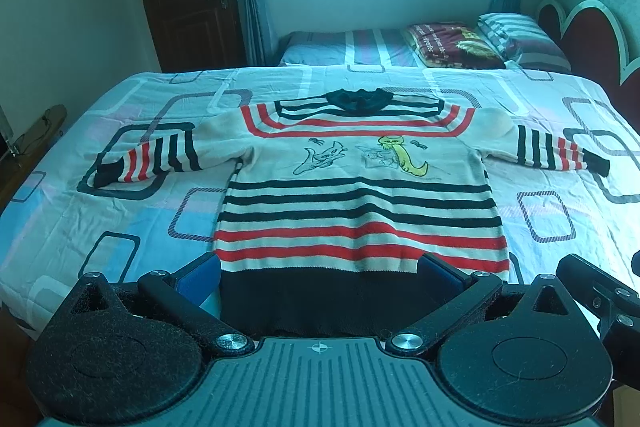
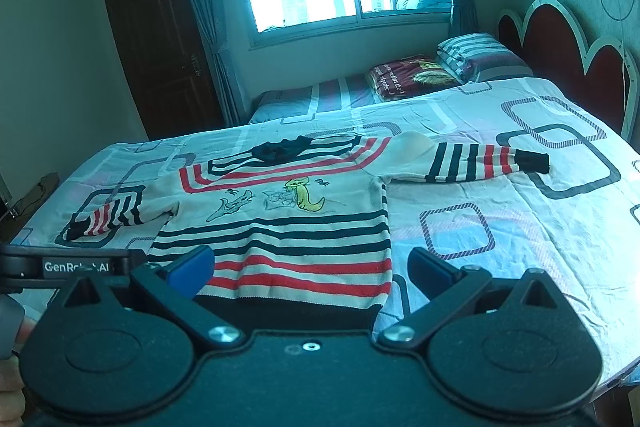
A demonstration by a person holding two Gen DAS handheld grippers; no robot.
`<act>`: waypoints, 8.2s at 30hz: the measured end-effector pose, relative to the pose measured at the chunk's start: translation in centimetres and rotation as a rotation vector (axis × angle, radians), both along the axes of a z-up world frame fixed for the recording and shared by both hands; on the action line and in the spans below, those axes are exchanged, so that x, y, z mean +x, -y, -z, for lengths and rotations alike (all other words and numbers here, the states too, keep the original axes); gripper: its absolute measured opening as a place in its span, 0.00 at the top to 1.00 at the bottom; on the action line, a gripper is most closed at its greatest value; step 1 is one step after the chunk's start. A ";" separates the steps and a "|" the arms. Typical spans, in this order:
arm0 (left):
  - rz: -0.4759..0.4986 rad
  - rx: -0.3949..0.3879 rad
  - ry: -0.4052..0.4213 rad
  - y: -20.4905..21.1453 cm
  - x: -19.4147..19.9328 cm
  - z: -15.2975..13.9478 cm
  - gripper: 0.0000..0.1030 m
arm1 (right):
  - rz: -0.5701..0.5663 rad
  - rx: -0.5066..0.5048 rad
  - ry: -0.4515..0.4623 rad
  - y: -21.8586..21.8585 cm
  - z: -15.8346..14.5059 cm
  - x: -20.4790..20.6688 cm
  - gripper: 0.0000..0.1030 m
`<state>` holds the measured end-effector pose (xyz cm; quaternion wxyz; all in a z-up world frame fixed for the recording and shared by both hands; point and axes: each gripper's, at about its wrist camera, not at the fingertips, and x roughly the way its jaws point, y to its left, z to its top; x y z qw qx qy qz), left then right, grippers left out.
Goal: Fold small clothes
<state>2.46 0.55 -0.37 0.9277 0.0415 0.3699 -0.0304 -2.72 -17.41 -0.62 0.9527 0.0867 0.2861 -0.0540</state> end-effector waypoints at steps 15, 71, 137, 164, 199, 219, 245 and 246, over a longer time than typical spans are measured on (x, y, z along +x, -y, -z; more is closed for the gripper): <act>0.009 -0.025 -0.085 -0.3 2.5 1.4 0.00 | 0.042 -0.001 -0.014 -0.3 1.4 1.9 0.01; 0.097 0.066 -0.211 16.3 36.5 16.8 0.00 | 0.609 0.140 -0.175 33.6 15.7 28.1 0.45; 0.061 -0.441 -0.266 0.3 44.8 20.6 0.19 | 0.090 -0.147 -0.066 7.2 14.8 32.3 0.43; -0.027 -0.582 -0.215 -1.4 43.9 21.0 0.00 | 0.121 -0.135 -0.142 9.4 17.0 31.1 0.39; -0.077 -0.436 -0.099 -3.6 41.5 21.4 0.90 | 0.263 0.091 -0.177 13.5 18.7 31.0 0.85; -0.040 -0.384 -0.094 -1.3 43.3 20.4 0.90 | 0.200 0.100 -0.141 16.2 17.8 43.1 0.56; -0.058 -0.338 -0.154 -2.2 42.1 20.0 0.89 | 0.086 -0.107 -0.194 9.9 17.3 43.2 0.68; -0.071 -0.352 -0.155 -2.7 41.7 19.8 0.89 | 0.061 -0.081 -0.170 9.5 16.7 42.7 0.67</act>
